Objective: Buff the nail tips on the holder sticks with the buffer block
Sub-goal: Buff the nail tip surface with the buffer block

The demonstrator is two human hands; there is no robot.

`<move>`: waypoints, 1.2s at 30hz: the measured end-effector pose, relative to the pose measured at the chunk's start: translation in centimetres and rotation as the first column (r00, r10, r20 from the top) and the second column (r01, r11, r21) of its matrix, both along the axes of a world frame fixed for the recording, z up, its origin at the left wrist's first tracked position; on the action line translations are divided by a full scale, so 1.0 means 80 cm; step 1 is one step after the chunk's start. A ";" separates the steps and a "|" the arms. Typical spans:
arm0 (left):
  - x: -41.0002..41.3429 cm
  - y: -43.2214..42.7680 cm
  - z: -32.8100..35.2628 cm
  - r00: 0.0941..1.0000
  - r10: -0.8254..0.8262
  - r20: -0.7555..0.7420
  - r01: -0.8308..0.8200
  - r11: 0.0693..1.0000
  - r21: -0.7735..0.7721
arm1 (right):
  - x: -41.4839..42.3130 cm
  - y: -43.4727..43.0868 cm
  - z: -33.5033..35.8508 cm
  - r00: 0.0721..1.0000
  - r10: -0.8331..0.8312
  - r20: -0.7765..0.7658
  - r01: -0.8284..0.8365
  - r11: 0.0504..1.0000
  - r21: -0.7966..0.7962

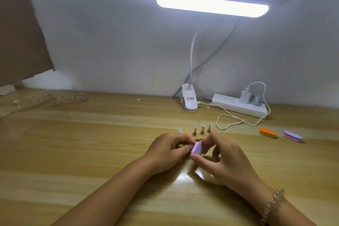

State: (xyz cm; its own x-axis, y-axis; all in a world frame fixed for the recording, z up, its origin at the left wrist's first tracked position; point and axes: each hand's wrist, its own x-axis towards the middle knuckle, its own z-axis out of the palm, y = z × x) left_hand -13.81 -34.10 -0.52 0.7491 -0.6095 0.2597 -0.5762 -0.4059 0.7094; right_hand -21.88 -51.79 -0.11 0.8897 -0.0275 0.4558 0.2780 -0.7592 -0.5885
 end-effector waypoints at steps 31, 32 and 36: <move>-0.002 0.003 -0.002 0.989 0.055 0.134 -0.055 0.998 -0.009 | -0.003 0.004 0.001 0.998 -0.025 0.065 0.033 0.990 -0.139; -0.002 0.001 -0.003 0.990 0.045 0.137 -0.045 0.999 -0.004 | -0.001 0.003 0.001 0.996 -0.048 0.070 0.056 0.991 -0.123; -0.004 0.000 -0.002 0.993 0.010 0.116 -0.010 1.000 -0.001 | -0.002 0.002 -0.001 0.992 -0.075 0.101 0.091 0.982 -0.167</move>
